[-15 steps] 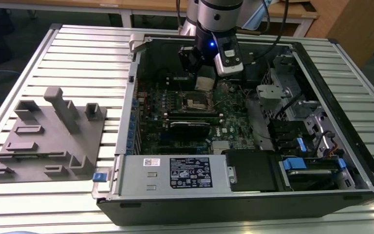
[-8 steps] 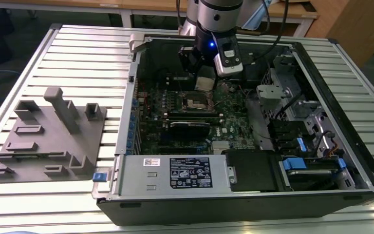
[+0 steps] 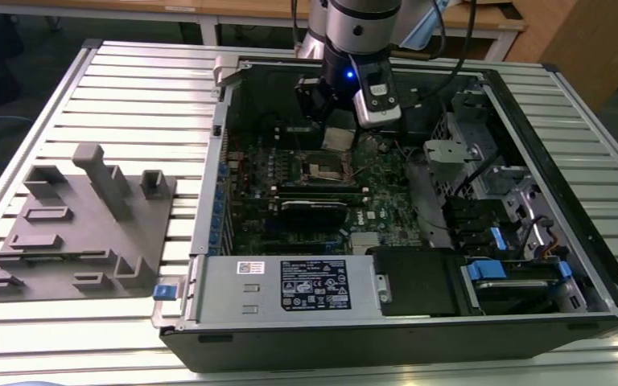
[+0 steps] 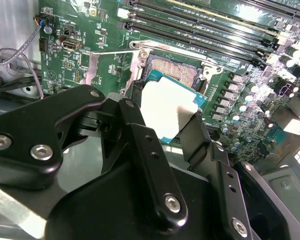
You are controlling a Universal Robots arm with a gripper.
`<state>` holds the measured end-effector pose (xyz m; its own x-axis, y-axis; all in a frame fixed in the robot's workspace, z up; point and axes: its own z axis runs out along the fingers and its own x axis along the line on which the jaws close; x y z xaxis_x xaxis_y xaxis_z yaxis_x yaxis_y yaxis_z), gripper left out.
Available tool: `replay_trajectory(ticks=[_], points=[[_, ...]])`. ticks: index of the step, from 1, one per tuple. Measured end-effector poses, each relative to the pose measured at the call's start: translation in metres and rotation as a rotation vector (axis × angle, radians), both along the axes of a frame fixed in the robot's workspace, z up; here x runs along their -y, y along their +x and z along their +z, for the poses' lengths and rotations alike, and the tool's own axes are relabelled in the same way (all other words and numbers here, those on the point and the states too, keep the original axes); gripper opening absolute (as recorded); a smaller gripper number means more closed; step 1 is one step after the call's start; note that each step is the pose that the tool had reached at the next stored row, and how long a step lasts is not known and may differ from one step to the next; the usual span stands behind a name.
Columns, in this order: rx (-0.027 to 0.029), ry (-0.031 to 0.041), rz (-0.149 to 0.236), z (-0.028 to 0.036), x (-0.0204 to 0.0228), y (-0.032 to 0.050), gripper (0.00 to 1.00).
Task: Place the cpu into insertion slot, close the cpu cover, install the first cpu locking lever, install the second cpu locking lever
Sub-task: 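Place the cpu into insertion slot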
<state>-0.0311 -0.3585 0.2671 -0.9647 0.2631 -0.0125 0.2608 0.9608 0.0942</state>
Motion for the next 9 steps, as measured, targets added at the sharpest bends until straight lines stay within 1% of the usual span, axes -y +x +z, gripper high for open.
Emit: replay_trajectory(ticks=[9], points=[[0.0000, 0.0001, 0.000, -0.0002, 0.0000, 0.0000, 0.54]])
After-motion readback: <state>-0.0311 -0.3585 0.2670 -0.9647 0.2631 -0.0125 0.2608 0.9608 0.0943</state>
